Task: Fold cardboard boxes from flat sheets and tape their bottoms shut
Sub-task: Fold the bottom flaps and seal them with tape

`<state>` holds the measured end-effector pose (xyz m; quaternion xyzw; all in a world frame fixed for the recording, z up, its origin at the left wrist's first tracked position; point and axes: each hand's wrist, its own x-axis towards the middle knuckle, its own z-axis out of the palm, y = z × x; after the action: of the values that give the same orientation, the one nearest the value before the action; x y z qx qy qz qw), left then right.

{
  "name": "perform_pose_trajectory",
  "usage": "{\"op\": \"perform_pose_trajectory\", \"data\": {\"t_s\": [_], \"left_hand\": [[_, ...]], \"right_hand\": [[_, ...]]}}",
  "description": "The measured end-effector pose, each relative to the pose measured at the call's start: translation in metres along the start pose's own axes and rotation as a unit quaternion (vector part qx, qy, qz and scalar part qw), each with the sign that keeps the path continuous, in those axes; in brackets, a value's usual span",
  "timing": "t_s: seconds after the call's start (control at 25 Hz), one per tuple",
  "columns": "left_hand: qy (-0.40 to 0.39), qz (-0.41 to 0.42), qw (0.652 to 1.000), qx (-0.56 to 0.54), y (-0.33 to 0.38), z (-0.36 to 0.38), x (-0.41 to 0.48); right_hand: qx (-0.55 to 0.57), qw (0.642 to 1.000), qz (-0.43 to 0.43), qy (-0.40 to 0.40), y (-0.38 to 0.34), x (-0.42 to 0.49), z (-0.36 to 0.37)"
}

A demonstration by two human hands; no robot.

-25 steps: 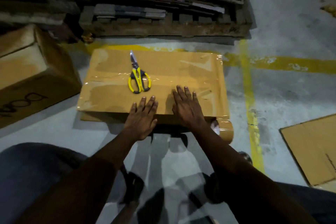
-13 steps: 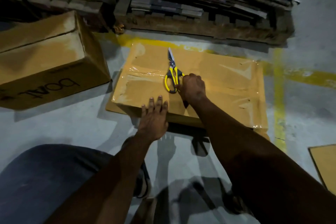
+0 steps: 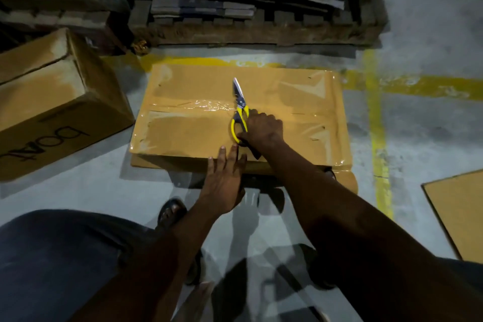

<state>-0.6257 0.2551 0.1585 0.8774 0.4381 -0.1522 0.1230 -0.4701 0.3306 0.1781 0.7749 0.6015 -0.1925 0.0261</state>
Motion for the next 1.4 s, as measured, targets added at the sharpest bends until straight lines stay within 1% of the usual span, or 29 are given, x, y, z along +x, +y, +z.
{"op": "perform_pose_trajectory", "data": {"t_s": [0.04, 0.12, 0.16, 0.2, 0.24, 0.28, 0.32, 0.36, 0.4, 0.44, 0.48, 0.52, 0.56, 0.6, 0.68, 0.72, 0.76, 0.84, 0.96, 1.0, 1.04, 1.08, 1.12, 1.2, 1.28, 1.32, 1.4], "left_hand": [[0.004, 0.002, 1.0, -0.011, 0.009, 0.003, -0.004], [0.057, 0.018, 0.998, -0.03, 0.029, 0.009, -0.011], [0.091, 0.026, 0.995, -0.042, 0.041, 0.014, -0.012], [0.117, 0.028, 0.99, -0.067, 0.054, 0.021, -0.011], [0.127, 0.026, 0.986, -0.105, 0.073, 0.025, -0.009], [0.101, 0.021, 0.979, -0.173, 0.092, 0.027, -0.005], [0.058, 0.006, 0.964, -0.26, 0.113, 0.026, 0.0], [0.016, -0.019, 0.933, -0.358, 0.136, 0.025, 0.007], [-0.025, -0.058, 0.89, -0.452, 0.157, 0.022, 0.015], [-0.049, -0.098, 0.839, -0.533, 0.174, 0.02, 0.022], [-0.056, -0.131, 0.794, -0.592, 0.191, 0.021, 0.028], [-0.055, -0.151, 0.756, -0.634, 0.204, 0.024, 0.032], [-0.052, -0.162, 0.736, -0.655, 0.216, 0.025, 0.034], [-0.044, -0.168, 0.74, -0.65, 0.225, 0.025, 0.035], [-0.02, -0.178, 0.785, -0.592, 0.232, 0.027, 0.038], [-0.021, -0.181, 0.795, -0.579, 0.234, 0.028, 0.04], [-0.024, -0.177, 0.791, -0.586, 0.236, 0.031, 0.042], [-0.025, -0.17, 0.775, -0.608, 0.24, 0.035, 0.041], [-0.043, -0.205, 0.776, -0.595, 0.242, 0.044, 0.036], [-0.042, -0.222, 0.771, -0.595, 0.242, 0.046, 0.036], [-0.04, -0.243, 0.759, -0.602, 0.243, 0.044, 0.038], [-0.031, -0.259, 0.748, -0.61, 0.243, 0.042, 0.041], [-0.018, -0.267, 0.746, -0.609, 0.243, 0.038, 0.044], [0.01, -0.246, 0.772, -0.586, 0.246, 0.03, 0.047], [0.034, -0.212, 0.798, -0.564, 0.248, 0.026, 0.046], [0.047, -0.193, 0.802, -0.563, 0.248, 0.027, 0.045], [0.059, -0.166, 0.79, -0.587, 0.248, 0.027, 0.044]], "right_hand": [[0.021, 1.0, 0.008, -0.02, 0.01, -0.002, -0.005], [0.021, 0.999, -0.006, -0.047, 0.031, -0.009, -0.019], [0.011, 0.999, -0.016, -0.036, 0.043, -0.013, -0.026], [-0.005, 1.0, -0.026, -0.008, 0.057, -0.018, -0.032], [-0.024, 0.999, -0.028, 0.028, 0.077, -0.024, -0.037], [-0.036, 0.997, -0.024, 0.063, 0.098, -0.029, -0.04], [-0.04, 0.995, -0.018, 0.089, 0.119, -0.034, -0.041], [-0.038, 0.994, -0.012, 0.102, 0.143, -0.04, -0.042], [-0.043, 0.994, -0.014, 0.1, 0.162, -0.046, -0.043], [-0.055, 0.994, -0.026, 0.092, 0.177, -0.05, -0.043], [-0.07, 0.993, -0.04, 0.085, 0.188, -0.053, -0.042], [-0.084, 0.992, -0.051, 0.078, 0.195, -0.056, -0.039], [-0.092, 0.991, -0.058, 0.074, 0.201, -0.059, -0.034], [-0.094, 0.991, -0.065, 0.076, 0.203, -0.061, -0.029], [-0.082, 0.986, -0.088, 0.112, 0.203, -0.065, -0.019], [-0.081, 0.983, -0.094, 0.132, 0.203, -0.067, -0.016], [-0.083, 0.981, -0.096, 0.147, 0.204, -0.066, -0.013], [-0.084, 0.984, -0.089, 0.133, 0.203, -0.061, -0.011], [-0.085, 0.986, -0.079, 0.123, 0.2, -0.057, -0.011], [-0.085, 0.985, -0.076, 0.127, 0.199, -0.057, -0.012], [-0.08, 0.986, -0.069, 0.127, 0.201, -0.057, -0.014], [-0.064, 0.988, -0.06, 0.123, 0.204, -0.056, -0.017], [-0.04, 0.992, -0.051, 0.112, 0.212, -0.055, -0.021], [0.035, 0.995, -0.029, 0.092, 0.239, -0.057, -0.031], [0.128, 0.988, 0.002, 0.089, 0.285, -0.07, -0.037], [0.171, 0.982, 0.02, 0.083, 0.312, -0.078, -0.037], [0.233, 0.971, 0.046, 0.042, 0.359, -0.095, -0.035]]}}
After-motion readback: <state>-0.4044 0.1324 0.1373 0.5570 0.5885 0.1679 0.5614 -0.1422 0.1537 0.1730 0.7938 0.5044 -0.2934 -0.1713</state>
